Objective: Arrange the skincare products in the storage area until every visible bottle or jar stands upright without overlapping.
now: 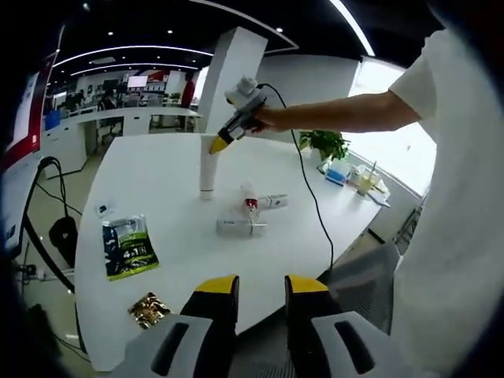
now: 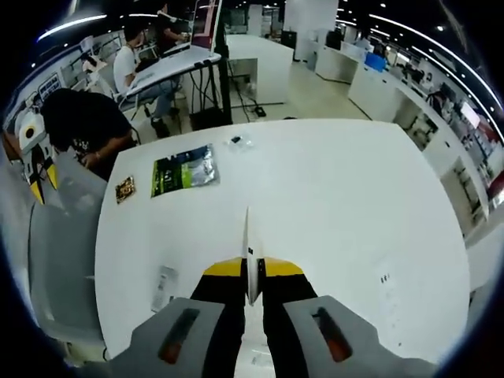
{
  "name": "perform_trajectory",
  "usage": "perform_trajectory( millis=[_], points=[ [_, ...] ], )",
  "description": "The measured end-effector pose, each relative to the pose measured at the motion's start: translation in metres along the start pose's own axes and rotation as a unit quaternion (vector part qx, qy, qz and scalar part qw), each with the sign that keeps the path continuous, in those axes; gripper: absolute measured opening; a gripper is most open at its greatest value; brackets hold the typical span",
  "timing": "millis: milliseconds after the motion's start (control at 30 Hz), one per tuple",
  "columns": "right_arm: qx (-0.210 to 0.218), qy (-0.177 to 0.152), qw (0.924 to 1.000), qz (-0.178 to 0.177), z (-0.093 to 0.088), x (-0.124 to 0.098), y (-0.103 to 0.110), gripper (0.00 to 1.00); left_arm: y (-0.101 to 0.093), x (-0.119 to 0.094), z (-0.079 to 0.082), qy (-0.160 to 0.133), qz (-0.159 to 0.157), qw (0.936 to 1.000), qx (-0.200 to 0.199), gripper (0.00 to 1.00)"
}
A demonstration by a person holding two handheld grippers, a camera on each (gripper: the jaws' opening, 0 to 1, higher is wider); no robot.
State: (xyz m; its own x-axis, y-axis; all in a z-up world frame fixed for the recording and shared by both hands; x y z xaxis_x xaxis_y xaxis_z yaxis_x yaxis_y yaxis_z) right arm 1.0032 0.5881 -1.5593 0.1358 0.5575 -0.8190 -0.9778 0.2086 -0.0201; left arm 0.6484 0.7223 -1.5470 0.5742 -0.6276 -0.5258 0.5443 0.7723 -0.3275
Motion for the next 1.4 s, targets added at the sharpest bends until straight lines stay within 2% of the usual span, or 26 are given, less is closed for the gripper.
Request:
perform_trajectory(
  millis=[167,667,867,1133,1200,1400],
  points=[
    [-0.005,0.0,1.0,-0.002,-0.001,0.0,-0.004,0.05,0.004,-0.006,0.003,-0.015,0.007,0.9998,-0.013,0.23],
    [-0.031,-0.008,0.9992,0.023,-0.005,0.001,-0.01,0.07,0.009,-0.01,0.008,-0.015,0.012,0.9998,-0.005,0.23],
    [-0.051,-0.006,0.9987,0.007,-0.007,0.0,-0.012,0.08,0.006,-0.013,0.014,-0.014,0.014,0.9998,0.01,0.23],
    [-0.042,-0.019,0.9989,0.007,-0.007,0.001,-0.013,0.1,0.005,-0.019,0.015,-0.012,0.02,0.9995,0.02,0.23],
    [-0.036,-0.018,0.9992,0.002,-0.009,0.003,-0.013,0.15,0.005,-0.021,0.015,-0.014,0.023,0.9994,0.022,0.23],
    [-0.023,-0.021,0.9995,-0.003,-0.013,0.008,-0.011,0.21,0.002,-0.022,0.013,-0.013,0.023,0.9994,0.023,0.23]
  ],
)
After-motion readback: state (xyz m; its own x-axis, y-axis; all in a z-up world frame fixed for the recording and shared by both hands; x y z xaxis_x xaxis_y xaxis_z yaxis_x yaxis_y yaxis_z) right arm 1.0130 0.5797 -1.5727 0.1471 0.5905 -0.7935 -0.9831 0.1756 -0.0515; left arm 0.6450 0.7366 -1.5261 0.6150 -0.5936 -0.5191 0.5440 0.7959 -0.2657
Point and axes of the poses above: the point that each gripper's makers call its tool centre point, and the gripper's own axes: x roughly forward along the fingers, y roughly to its left, z roughly out of its top, the point moved 3 cm from there along -x, roughly backward along the fingers
